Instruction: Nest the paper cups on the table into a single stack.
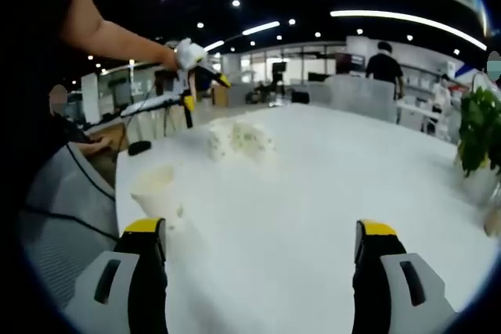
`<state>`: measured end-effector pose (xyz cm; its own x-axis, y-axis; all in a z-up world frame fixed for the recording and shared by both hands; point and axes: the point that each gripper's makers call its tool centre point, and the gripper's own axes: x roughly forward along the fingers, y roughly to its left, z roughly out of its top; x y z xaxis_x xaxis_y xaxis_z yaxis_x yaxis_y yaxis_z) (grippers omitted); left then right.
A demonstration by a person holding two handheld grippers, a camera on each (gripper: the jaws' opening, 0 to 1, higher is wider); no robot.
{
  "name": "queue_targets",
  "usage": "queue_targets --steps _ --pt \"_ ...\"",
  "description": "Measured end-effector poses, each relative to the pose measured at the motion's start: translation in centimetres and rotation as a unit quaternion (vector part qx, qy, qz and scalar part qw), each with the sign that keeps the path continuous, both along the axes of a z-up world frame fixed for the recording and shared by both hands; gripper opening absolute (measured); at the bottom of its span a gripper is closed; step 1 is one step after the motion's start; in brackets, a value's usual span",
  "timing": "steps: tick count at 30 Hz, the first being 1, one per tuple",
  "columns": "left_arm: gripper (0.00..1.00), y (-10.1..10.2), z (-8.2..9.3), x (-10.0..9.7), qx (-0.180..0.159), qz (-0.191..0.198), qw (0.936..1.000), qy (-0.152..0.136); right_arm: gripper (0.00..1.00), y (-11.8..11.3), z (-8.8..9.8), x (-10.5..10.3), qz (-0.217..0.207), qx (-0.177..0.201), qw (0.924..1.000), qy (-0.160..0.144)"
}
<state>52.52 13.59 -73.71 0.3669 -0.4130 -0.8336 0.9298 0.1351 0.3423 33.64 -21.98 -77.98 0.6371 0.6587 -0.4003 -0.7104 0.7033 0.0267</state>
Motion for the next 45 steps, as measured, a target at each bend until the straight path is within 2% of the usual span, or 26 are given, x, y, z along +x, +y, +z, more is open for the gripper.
queue_targets --steps 5,12,17,22,33,38,43,45 --pt "0.95 0.7 -2.0 0.6 0.031 -0.022 0.9993 -0.002 1.0 0.2 -0.2 -0.1 0.008 -0.008 0.9999 -0.002" --pt "0.91 0.6 -3.9 1.7 0.036 -0.028 0.9989 0.009 1.0 0.2 0.0 0.2 0.01 -0.008 0.9999 -0.006" --pt "0.84 0.4 -5.4 2.8 0.043 -0.041 0.9982 0.012 1.0 0.0 -0.2 0.2 0.007 -0.011 0.9999 -0.003" --pt "0.75 0.9 -6.9 3.6 0.065 -0.051 0.9965 0.012 1.0 -0.2 -0.5 -0.1 0.003 -0.014 0.9999 0.004" --pt "0.57 0.8 -8.8 4.5 0.071 -0.069 0.9948 0.024 1.0 -0.6 -1.4 -0.6 0.001 -0.025 0.9995 0.021" --pt "0.55 0.2 -9.5 4.4 0.072 -0.082 0.9936 0.031 1.0 -0.3 -1.4 -0.4 0.007 -0.028 0.9993 0.022" --pt "0.43 0.0 -9.9 4.8 0.067 -0.068 0.9946 0.04 1.0 0.3 -1.6 -0.7 0.02 -0.035 0.9989 0.024" --pt "0.42 -0.1 -10.1 4.8 0.059 -0.053 0.9956 0.05 1.0 0.3 -1.7 -0.8 0.019 -0.033 0.9989 0.027"
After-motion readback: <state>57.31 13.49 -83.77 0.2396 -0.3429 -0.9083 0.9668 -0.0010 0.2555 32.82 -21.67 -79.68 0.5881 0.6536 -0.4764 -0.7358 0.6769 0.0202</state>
